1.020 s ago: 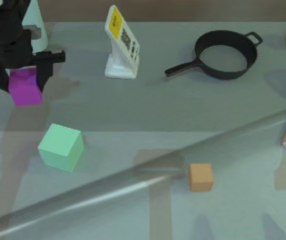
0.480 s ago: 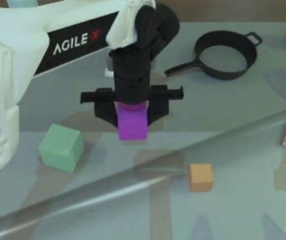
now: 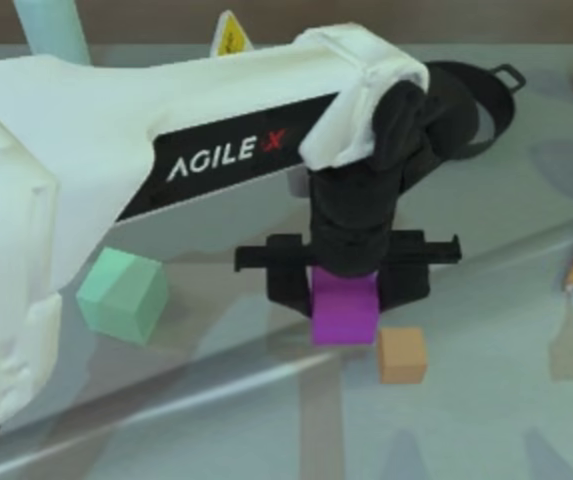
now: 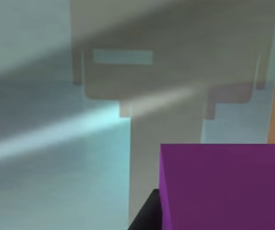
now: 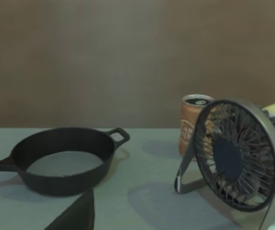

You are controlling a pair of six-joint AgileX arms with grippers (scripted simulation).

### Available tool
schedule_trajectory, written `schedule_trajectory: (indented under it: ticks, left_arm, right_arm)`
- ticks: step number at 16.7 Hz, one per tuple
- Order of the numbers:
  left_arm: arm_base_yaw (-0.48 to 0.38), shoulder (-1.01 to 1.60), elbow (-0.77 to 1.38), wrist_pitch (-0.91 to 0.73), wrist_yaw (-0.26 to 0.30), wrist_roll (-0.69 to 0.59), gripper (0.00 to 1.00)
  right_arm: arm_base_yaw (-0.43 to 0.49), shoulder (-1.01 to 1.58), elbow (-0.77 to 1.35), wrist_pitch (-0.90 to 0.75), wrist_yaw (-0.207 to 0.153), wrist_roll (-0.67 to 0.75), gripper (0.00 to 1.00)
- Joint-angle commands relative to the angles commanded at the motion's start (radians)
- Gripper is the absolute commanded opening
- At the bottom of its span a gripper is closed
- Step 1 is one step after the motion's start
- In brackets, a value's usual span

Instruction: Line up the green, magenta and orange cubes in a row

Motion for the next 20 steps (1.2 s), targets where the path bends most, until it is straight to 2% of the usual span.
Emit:
schedule_trajectory:
  ticks: [4, 12, 16, 20]
  left_arm:
    - [0.002, 0.008, -0.008, 0.016, 0.0, 0.003, 0.0]
    - [0.0, 0.061, -0.175, 0.237, 0.0, 0.001, 0.0]
    - [0.0, 0.063, -0.182, 0.246, 0.001, 0.001, 0.0]
    - [0.0, 0.063, -0.182, 0.246, 0.001, 0.001, 0.3]
  right_arm:
    - [0.0, 0.0, 0.0, 0.0, 0.0, 0.0, 1.0]
    - [0.0, 0.0, 0.0, 0.0, 0.0, 0.0, 1.0]
    - [0.0, 0.0, 0.0, 0.0, 0.0, 0.0, 1.0]
    - [0.0, 0.0, 0.0, 0.0, 0.0, 0.0, 1.0]
